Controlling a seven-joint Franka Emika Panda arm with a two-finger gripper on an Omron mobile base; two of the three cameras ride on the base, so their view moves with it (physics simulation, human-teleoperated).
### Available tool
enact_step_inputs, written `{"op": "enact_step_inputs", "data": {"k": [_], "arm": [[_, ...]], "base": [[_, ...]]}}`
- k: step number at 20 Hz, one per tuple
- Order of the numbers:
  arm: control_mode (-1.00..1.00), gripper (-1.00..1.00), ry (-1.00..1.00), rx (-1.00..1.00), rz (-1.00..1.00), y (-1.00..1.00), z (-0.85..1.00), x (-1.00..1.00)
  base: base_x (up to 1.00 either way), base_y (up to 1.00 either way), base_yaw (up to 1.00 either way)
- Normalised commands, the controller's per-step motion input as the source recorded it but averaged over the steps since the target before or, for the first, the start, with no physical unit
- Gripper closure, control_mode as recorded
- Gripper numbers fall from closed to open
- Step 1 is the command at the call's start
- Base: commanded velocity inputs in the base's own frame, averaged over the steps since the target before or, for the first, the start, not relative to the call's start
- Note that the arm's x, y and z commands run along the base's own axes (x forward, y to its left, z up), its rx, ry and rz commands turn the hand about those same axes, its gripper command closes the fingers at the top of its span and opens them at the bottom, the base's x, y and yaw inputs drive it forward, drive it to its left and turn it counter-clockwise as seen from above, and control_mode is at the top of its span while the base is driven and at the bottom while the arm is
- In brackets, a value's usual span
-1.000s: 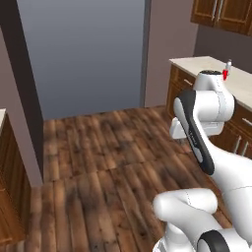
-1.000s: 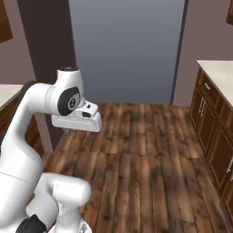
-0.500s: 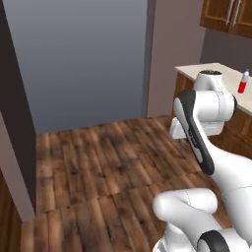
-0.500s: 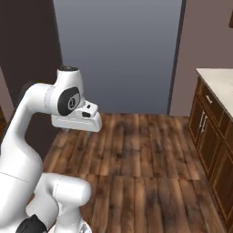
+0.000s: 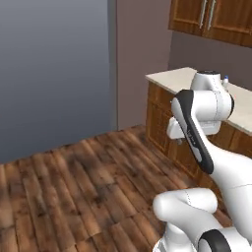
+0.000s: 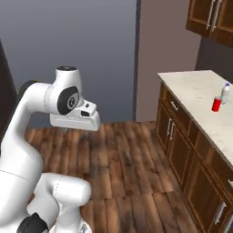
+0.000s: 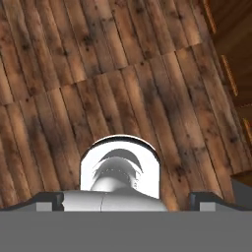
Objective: Move the drinks to the dining counter.
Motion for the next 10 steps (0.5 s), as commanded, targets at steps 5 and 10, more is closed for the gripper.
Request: {"op": "enact_step_inputs", "data": {"k": [5, 10], "arm": [[1.00, -1.00, 0.00, 0.00, 0.00, 0.00, 0.00, 0.00], [1.00, -1.00, 0.00, 0.00, 0.00, 0.00, 0.00, 0.00]], "base": [[0.21, 0.22, -0.86], [0.16, 0.38, -0.91]]}}
